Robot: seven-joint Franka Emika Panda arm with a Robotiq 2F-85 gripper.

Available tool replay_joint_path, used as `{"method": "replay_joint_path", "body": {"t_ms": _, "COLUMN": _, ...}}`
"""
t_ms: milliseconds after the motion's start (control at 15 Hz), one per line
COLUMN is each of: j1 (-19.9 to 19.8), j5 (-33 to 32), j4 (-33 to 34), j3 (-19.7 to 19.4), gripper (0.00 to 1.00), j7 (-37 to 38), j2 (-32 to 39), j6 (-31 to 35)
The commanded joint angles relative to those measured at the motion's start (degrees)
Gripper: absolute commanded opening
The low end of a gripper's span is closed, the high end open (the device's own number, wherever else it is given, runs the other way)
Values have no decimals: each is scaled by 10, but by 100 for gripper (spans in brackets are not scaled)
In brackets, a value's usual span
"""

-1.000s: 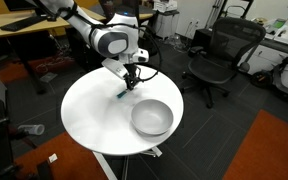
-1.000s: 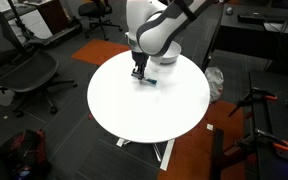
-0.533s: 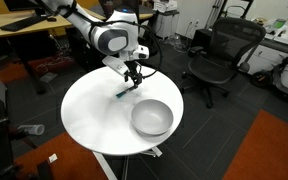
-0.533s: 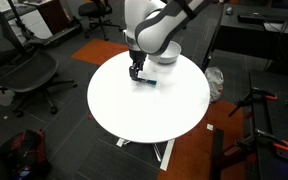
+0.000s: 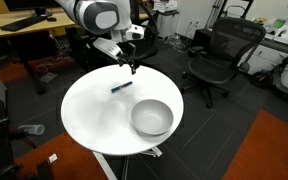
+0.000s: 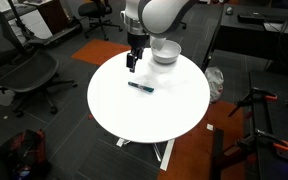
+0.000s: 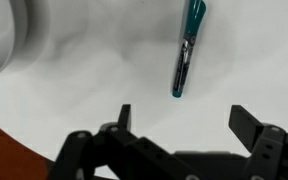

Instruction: Remove the green marker from the grey bowl

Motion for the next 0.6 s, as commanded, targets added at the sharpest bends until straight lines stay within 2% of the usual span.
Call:
{"method": "replay_joint_path", "body": {"t_ms": 0, "j1": 13, "j5": -8, "j4": -101, "j3": -1, "gripper": 100, "j7": 24, "j2": -105, "j6": -9}}
{"method": "replay_joint_path", "body": {"t_ms": 533, "j1": 23, "j5": -20, "j4": -208, "j3": 1, "gripper": 100, "j7": 27, "j2": -238, "j6": -16}}
